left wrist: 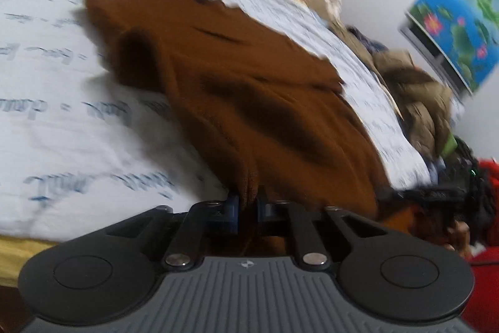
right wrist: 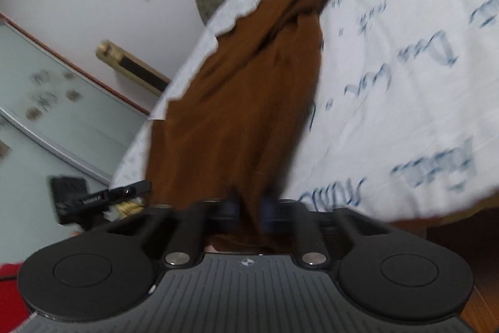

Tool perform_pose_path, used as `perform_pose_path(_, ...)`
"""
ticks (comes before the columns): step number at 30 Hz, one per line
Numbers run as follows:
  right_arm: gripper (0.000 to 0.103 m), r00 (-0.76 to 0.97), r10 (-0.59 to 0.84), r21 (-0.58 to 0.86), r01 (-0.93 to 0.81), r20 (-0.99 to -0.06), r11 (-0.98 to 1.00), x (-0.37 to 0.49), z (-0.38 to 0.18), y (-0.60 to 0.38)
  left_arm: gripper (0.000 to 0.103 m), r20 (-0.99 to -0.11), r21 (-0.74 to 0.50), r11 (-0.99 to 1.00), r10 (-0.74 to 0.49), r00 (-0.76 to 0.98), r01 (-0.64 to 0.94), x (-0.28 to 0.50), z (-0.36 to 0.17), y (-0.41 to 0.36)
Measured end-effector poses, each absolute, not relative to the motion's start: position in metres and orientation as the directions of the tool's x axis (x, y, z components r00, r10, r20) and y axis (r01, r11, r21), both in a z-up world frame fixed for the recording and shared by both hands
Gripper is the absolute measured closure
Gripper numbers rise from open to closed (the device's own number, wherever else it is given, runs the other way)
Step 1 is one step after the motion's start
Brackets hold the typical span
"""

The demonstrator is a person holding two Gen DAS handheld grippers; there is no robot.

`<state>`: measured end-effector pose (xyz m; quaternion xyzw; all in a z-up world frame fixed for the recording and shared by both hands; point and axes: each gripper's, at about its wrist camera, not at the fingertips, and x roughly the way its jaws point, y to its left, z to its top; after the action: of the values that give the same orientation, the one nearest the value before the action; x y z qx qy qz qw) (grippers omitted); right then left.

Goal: Fold small clothes

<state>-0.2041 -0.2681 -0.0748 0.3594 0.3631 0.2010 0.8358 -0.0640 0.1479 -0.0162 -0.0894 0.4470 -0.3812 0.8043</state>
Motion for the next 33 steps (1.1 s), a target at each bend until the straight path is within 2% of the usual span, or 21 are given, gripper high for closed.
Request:
perform_pose_path(3, 0.089, 0.651, 0.62, 0.732, -0.143, -0.437, 0.666, -0.209, -0.056, -0.263, 0.094, -0.638, -0.479, 0.654, -0.718, 0.28, 0.586, -0.08, 0.001, 0.145)
perform_pose_path(5, 0.089, 0.653, 0.65, 0.734, -0.206, -0.389, 0.647, -0.216, -0.038, -0.264, 0.094, -0.59, -0.488, 0.605, -0.76, 0.273, 0.63, -0.093, 0.02, 0.15)
perform_pose_path(12, 0.091, 0.746, 0.651, 0.744, -0.354, -0.141, 0.567, -0.2, 0.026, -0.296, 0.094, -0.412, -0.485, 0.576, -0.814, 0.409, 0.658, -0.072, 0.076, 0.159)
perform_pose_path(14, 0.091, 0.799, 0.58, 0.715, -0.313, -0.157, 0.625, -0.177, 0.034, -0.304, 0.093, -0.394, -0.449, 0.629, -0.777, 0.491, 0.634, -0.049, 0.079, 0.152)
perform_pose_path(15, 0.091, 0.827, 0.523, 0.693, -0.256, -0.204, 0.674, -0.162, 0.033, -0.306, 0.092, -0.398, -0.429, 0.668, -0.744, 0.537, 0.608, -0.036, 0.076, 0.146)
perform_pose_path(16, 0.091, 0.86, 0.421, 0.643, -0.151, -0.289, 0.751, -0.148, 0.03, -0.306, 0.092, -0.418, -0.406, 0.713, -0.701, 0.578, 0.572, -0.023, 0.068, 0.141)
perform_pose_path(18, 0.085, 0.862, 0.227, 0.536, 0.06, -0.453, 0.842, -0.129, 0.018, -0.304, 0.085, -0.517, -0.386, 0.79, -0.614, 0.597, 0.477, 0.004, 0.044, 0.133)
perform_pose_path(20, 0.08, 0.827, 0.272, 0.59, 0.087, -0.492, 0.803, -0.127, -0.001, -0.307, 0.08, -0.626, -0.407, 0.816, -0.577, 0.524, 0.411, 0.021, 0.015, 0.129)
perform_pose_path(21, 0.06, 0.82, 0.315, 0.638, 0.079, -0.479, 0.766, -0.134, -0.009, -0.31, 0.08, -0.64, -0.434, 0.805, -0.591, 0.491, 0.404, 0.02, 0.004, 0.132)
perform_pose_path(22, 0.03, 0.821, 0.33, 0.669, 0.083, -0.466, 0.739, -0.147, -0.015, -0.312, 0.079, -0.634, -0.459, 0.792, -0.609, 0.477, 0.402, 0.019, -0.004, 0.139)
perform_pose_path(24, 0.008, 0.831, 0.315, 0.687, 0.108, -0.46, 0.718, -0.175, -0.025, -0.314, 0.064, -0.599, -0.494, 0.772, -0.636, 0.486, 0.401, 0.007, -0.012, 0.157)
perform_pose_path(25, 0.011, 0.827, 0.323, 0.704, 0.119, -0.461, 0.7, -0.189, -0.032, -0.316, 0.057, -0.573, -0.514, 0.759, -0.65, 0.499, 0.4, 0.0, -0.013, 0.166)
perform_pose_path(27, 0.012, 0.819, 0.387, 0.752, 0.081, -0.424, 0.654, -0.208, -0.045, -0.319, 0.022, -0.521, -0.543, 0.731, -0.679, 0.518, 0.412, -0.009, -0.012, 0.18)
perform_pose_path(29, 0.011, 0.789, 0.478, 0.791, 0.015, -0.385, 0.611, -0.216, -0.05, -0.31, 0.019, -0.5, -0.525, 0.732, -0.679, 0.538, 0.435, -0.013, -0.005, 0.188)
perform_pose_path(33, 0.014, 0.666, 0.66, 0.841, -0.089, -0.348, 0.533, -0.206, -0.059, -0.269, 0.019, -0.538, -0.408, 0.796, -0.606, 0.586, 0.447, -0.012, 0.005, 0.171)
